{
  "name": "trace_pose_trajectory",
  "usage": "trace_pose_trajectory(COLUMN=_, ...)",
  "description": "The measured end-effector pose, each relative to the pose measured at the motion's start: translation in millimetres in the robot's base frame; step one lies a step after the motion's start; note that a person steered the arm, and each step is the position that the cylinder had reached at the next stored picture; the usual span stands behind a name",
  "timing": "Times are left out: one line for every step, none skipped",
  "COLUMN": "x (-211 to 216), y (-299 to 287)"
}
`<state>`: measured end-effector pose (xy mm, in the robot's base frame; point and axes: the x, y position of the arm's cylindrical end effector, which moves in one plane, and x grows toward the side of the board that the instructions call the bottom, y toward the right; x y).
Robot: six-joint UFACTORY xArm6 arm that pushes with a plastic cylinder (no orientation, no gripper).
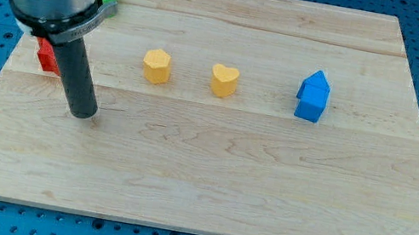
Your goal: Push the red circle to the left of the green star
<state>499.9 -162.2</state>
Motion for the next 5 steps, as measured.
trace_pose_trajectory(x=19.2, y=-24.4)
trace_pose_trajectory(x=-8.3, y=-63.5)
trace_pose_trajectory(x=-37.8, y=-89.5)
trace_pose_trajectory(x=-63.9, y=-89.6)
trace_pose_trajectory(x=-91.9, y=-82.6)
